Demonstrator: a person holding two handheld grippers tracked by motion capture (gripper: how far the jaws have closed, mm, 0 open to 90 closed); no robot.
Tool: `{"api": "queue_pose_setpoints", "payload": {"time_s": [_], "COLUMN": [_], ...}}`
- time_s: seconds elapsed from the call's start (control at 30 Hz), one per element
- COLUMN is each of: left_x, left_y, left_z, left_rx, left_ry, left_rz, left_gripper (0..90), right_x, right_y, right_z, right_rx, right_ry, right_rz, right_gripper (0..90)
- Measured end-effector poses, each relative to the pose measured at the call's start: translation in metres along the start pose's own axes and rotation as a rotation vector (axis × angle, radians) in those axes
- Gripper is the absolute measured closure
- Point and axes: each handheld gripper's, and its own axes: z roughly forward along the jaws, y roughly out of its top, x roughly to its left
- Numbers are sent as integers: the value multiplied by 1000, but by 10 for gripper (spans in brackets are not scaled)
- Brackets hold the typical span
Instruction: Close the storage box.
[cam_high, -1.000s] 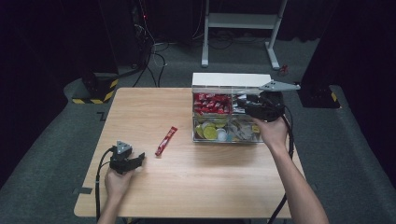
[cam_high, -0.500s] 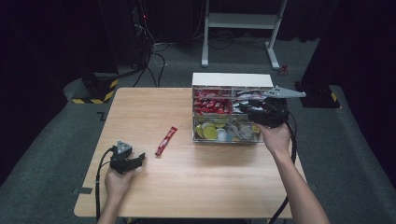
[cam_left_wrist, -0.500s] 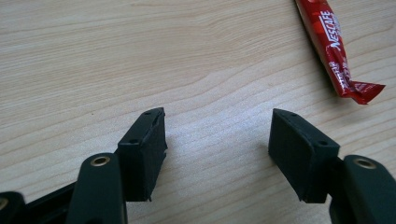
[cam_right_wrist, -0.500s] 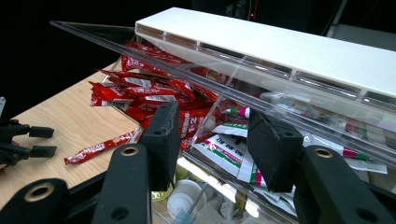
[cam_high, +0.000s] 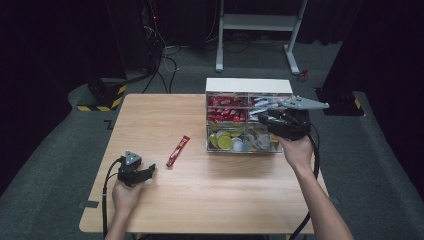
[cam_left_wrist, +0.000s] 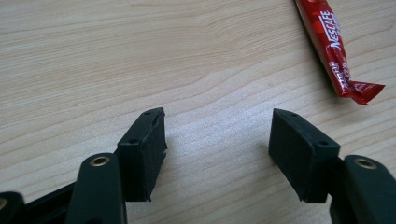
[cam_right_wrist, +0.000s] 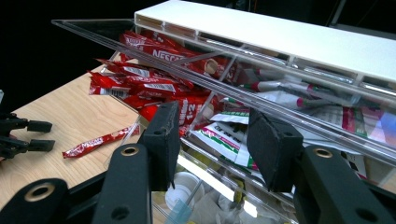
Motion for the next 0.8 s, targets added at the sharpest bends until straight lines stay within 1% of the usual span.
{"api": "queue_pose_setpoints", "payload": {"time_s": [0.07,0.13,0.23,0.27,0.37,0.47,0.67,0.7,0.8], "left_x": [0,0,0,0,0,-1,0,0,0], "left_y": [0,0,0,0,0,0,0,0,0], "left_z": [0,0,0,0,0,0,0,0,0], "left_rx": [-1,-3,-1,-1,-2,-3,-3,-3,-2], "left_ry": [0,3,1,1,1,0,-2,-2,-2], "left_rz": [1,5,5,5,5,1,1,1,1], "left_gripper": [366,363,361,360,359,359,356,355,355], "right_x": [0,0,-1,-2,-5,-8,-12,-13,-15], "right_y": [-2,-4,-7,-7,-11,-15,-22,-24,-28], "right_z": [0,0,-1,-2,-3,-3,-2,-2,-4], "right_rx": [9,18,29,31,36,41,62,61,55], "right_ry": [-1,-10,-10,-10,-4,1,-2,-4,0], "right_rz": [-5,-21,-10,-13,7,14,27,24,38], "right_gripper": [539,538,538,538,537,537,537,537,536]}}
